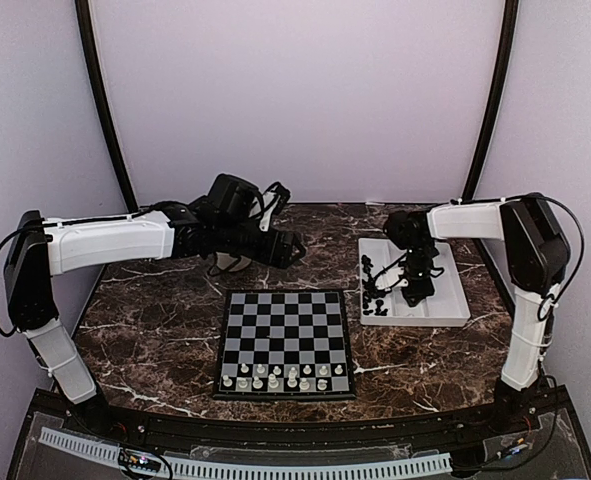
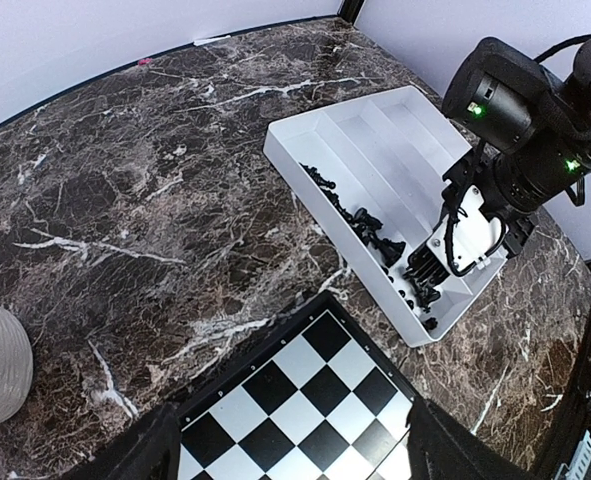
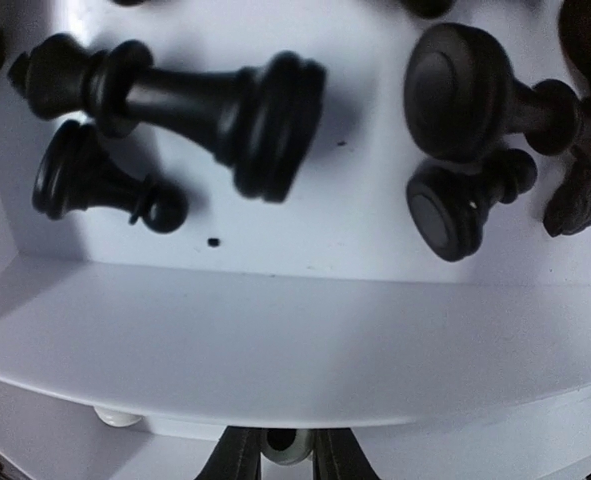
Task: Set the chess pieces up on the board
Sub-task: Pick up the rook from the storage box, then pass from the right arm to the left
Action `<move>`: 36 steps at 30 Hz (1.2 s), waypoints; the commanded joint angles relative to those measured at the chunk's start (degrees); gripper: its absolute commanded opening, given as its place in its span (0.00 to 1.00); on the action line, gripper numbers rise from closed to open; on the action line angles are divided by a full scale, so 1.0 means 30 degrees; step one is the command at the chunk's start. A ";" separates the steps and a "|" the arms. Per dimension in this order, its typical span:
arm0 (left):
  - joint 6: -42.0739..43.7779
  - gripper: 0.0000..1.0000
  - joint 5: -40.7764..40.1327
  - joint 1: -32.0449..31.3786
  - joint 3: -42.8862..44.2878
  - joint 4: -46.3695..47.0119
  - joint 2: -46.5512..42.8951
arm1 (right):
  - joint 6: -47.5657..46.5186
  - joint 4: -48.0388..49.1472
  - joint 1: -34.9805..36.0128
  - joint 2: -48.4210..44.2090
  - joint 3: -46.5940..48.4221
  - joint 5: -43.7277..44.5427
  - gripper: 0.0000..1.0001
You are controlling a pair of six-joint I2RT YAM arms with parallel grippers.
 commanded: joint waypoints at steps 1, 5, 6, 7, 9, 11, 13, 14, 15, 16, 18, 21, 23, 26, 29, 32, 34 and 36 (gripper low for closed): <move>0.0000 0.80 0.0261 0.0110 -0.0203 0.0409 -0.0710 | 0.1436 -0.0116 -0.0180 0.0311 0.1119 -0.1661 0.12; 0.0111 0.80 0.0129 0.0132 -0.0106 0.1195 -0.0586 | 0.3877 -0.1967 -0.1760 0.0315 0.4187 -0.5594 0.08; 0.0188 0.79 0.0115 0.0134 -0.0113 0.1430 -0.0541 | 0.4611 -0.2587 -0.2318 0.0437 0.5255 -0.7062 0.07; 0.0226 0.79 0.0039 0.0121 -0.0134 0.2083 -0.0548 | 0.5494 -0.3122 -0.2937 0.0580 0.6315 -0.8729 0.07; 0.0460 0.78 -0.0006 0.0134 -0.0166 0.3362 -0.0525 | 0.7759 -0.3771 -0.4132 0.0993 0.8375 -1.3320 0.06; 0.1017 0.76 -0.0286 0.0100 -0.0105 0.4796 -0.0423 | 1.1038 -0.3121 -0.5181 0.1240 0.9779 -1.7464 0.06; 0.1694 0.72 -0.0870 0.0062 0.0097 0.6272 -0.0224 | 1.4591 -0.1099 -0.5935 0.1320 1.0030 -2.1189 0.05; 0.1975 0.70 -0.1358 0.0041 0.0370 0.6738 -0.0033 | 1.6369 0.0338 -0.6081 0.1251 0.9849 -2.2646 0.05; 0.2617 0.69 -0.1785 -0.0049 0.0607 0.7768 0.0072 | 1.8367 0.2228 -0.6107 0.1085 0.9376 -2.3927 0.06; 0.3008 0.68 -0.2553 -0.0117 0.0739 0.8291 0.0268 | 2.0305 0.4354 -0.6110 0.0808 0.8764 -2.4911 0.06; 0.4374 0.67 -0.3629 -0.0474 0.1104 0.9939 0.0675 | 2.6048 1.0571 -0.6110 -0.0045 0.6263 -2.6262 0.05; 0.6699 0.66 -0.5221 -0.1220 0.2024 1.2089 0.1755 | 3.8842 2.6922 -0.6110 -0.1713 0.0757 -2.6267 0.04; 0.7121 0.65 -0.5900 -0.1538 0.2542 1.3003 0.2491 | 4.7252 3.7006 -0.6055 -0.1596 -0.1410 -2.4652 0.04; 0.7428 0.63 -0.6269 -0.2028 0.3735 1.3666 0.3553 | 5.0099 3.9644 -0.5470 -0.1515 -0.2061 -2.3244 0.03; 0.8002 0.63 -0.6421 -0.2436 0.4895 1.3796 0.4893 | 5.1389 4.0326 -0.4782 -0.1570 -0.2338 -2.2539 0.03; 0.8783 0.63 -0.6679 -0.2849 0.5992 1.4098 0.5656 | 5.2242 4.0635 -0.4211 -0.1793 -0.2697 -2.2117 0.03; 0.8923 0.62 -0.6957 -0.2947 0.6338 1.4323 0.6044 | 5.2548 4.0735 -0.3999 -0.1969 -0.2939 -2.1943 0.03; 0.8934 0.62 -0.7146 -0.2944 0.6550 1.4502 0.6350 | 5.2741 4.0784 -0.3836 -0.2156 -0.3180 -2.1801 0.03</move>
